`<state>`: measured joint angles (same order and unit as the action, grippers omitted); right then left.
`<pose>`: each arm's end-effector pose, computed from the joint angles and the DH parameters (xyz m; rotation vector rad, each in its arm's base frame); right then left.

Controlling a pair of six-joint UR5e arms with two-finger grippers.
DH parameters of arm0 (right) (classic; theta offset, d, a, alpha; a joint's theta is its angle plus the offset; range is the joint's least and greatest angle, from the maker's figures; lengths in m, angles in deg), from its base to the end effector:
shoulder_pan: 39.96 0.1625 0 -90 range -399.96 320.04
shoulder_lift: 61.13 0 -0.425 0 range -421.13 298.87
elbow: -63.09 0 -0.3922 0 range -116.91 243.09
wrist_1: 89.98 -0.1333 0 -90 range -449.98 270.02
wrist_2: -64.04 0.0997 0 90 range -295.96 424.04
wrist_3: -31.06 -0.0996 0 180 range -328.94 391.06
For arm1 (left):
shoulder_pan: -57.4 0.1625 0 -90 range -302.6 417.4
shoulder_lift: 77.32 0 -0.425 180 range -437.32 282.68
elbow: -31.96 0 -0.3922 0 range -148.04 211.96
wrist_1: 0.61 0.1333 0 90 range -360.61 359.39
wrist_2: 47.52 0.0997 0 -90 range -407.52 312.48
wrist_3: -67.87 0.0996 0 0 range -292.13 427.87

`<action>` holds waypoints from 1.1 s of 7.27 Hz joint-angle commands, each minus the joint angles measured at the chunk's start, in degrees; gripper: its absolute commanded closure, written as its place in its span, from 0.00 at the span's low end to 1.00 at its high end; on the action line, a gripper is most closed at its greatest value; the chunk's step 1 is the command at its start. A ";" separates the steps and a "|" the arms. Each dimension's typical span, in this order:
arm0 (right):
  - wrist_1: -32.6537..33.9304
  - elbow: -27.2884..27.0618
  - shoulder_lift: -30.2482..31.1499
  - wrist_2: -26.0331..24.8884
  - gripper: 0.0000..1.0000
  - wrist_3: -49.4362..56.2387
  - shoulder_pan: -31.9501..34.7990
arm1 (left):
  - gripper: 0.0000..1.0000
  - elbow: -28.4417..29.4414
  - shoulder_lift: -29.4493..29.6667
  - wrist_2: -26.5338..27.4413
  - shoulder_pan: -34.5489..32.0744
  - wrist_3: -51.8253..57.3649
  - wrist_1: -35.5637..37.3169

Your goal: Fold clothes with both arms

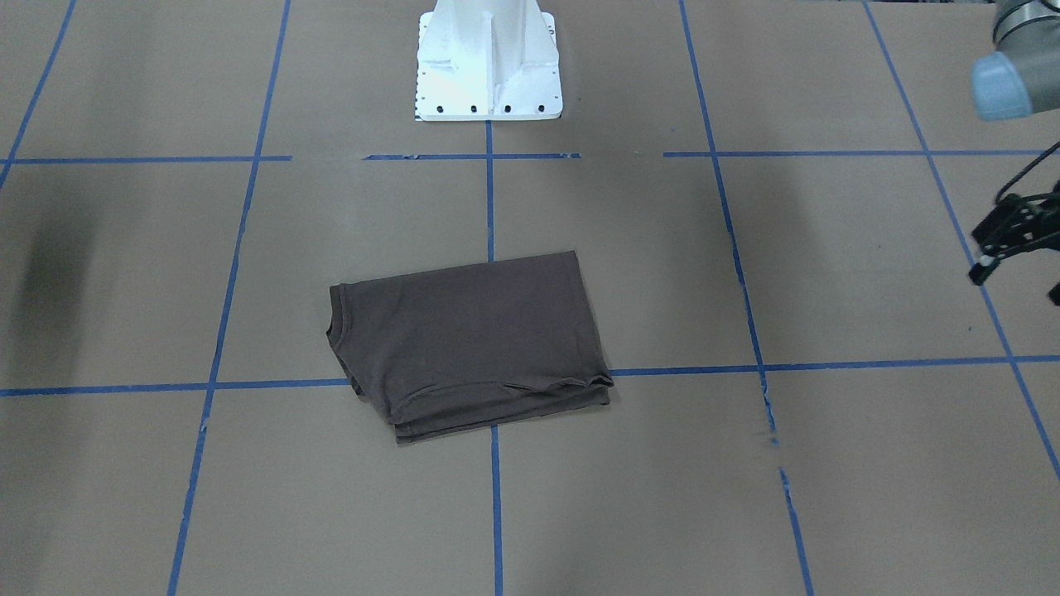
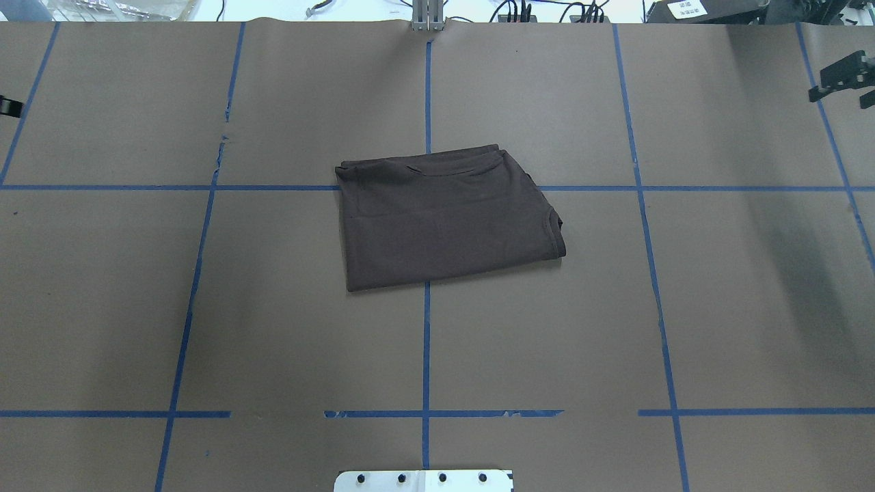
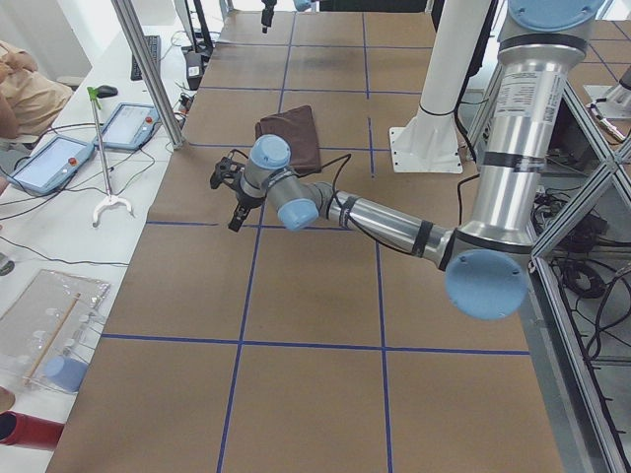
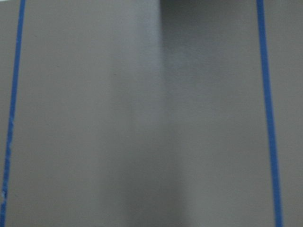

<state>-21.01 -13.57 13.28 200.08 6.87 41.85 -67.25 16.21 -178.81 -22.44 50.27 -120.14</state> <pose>-0.0281 -0.6274 0.5806 0.1479 -0.8672 0.0978 0.0275 -0.5364 0.4885 0.5184 0.8343 0.1464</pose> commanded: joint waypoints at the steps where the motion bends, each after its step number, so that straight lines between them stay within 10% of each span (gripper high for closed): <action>1: 16.63 -4.26 1.52 2.38 0.00 17.09 6.49 | 0.00 -0.28 -0.64 -3.36 -8.12 18.00 17.96; 3: 20.58 -9.79 7.29 1.87 0.00 20.94 6.96 | 0.00 7.24 2.18 -3.88 -7.96 17.08 18.46; 8: 20.07 -14.04 13.39 -1.66 0.00 20.85 4.41 | 0.00 1.56 -3.00 -3.89 -7.43 16.45 19.00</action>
<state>-0.45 -27.32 26.40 197.93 27.83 46.63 -65.96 13.32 -182.68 -30.02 66.63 -100.65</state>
